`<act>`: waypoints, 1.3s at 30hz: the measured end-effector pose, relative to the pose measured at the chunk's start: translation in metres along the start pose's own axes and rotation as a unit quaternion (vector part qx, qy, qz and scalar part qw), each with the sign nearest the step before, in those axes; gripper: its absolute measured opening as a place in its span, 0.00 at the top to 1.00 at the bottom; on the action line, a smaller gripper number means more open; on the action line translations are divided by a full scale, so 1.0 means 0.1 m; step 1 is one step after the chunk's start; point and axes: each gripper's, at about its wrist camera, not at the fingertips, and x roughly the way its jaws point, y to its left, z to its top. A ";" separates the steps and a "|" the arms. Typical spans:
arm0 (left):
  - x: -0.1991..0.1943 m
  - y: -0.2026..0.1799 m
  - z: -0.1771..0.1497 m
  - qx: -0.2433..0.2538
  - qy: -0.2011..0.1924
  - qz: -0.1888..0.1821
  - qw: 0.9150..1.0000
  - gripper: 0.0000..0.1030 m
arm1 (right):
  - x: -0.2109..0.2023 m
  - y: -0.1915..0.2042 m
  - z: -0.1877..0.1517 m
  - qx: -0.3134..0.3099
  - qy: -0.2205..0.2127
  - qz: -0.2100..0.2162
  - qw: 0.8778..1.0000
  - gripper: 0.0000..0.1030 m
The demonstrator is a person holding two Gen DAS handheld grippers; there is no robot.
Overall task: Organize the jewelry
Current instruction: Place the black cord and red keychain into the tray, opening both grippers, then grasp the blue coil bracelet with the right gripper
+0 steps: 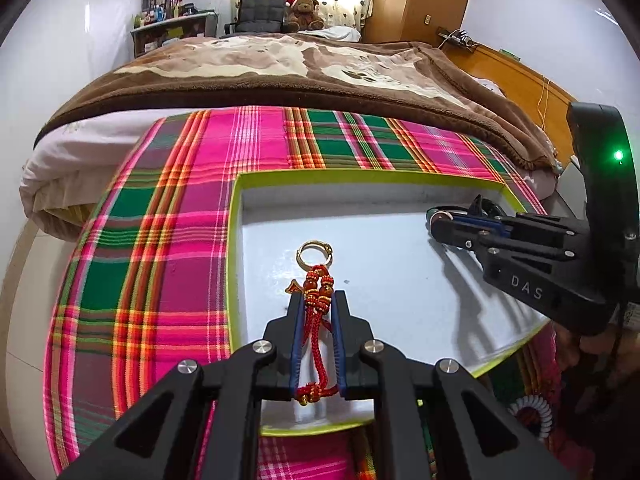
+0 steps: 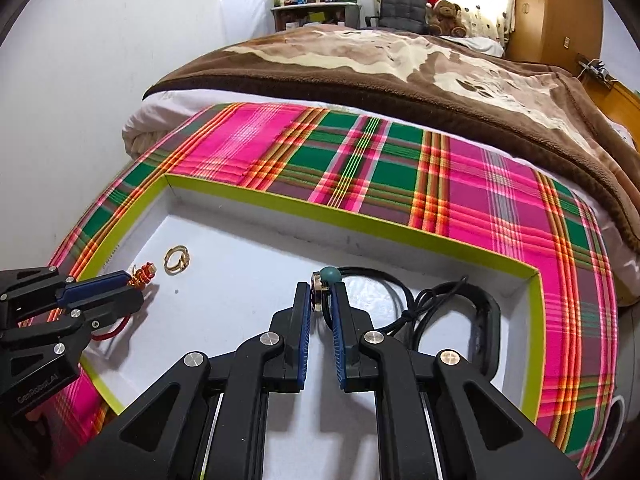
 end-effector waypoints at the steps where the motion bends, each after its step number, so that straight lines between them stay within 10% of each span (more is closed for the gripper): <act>1: 0.00 0.00 0.00 -0.001 0.000 -0.002 1.000 0.86 | 0.00 0.00 0.00 0.001 0.000 -0.002 1.000 0.90; 10: 0.00 -0.01 0.00 -0.001 0.001 -0.001 1.000 0.83 | 0.01 0.00 0.00 0.004 -0.002 -0.001 1.000 0.88; 16: -0.04 -0.08 -0.02 0.010 0.000 0.001 1.000 0.68 | -0.06 -0.01 -0.01 0.010 -0.012 0.009 1.000 0.64; 39: -0.81 -0.14 -0.47 -0.023 -0.077 -0.007 0.997 0.56 | -1.07 0.05 -0.70 0.047 -0.108 0.001 0.993 0.63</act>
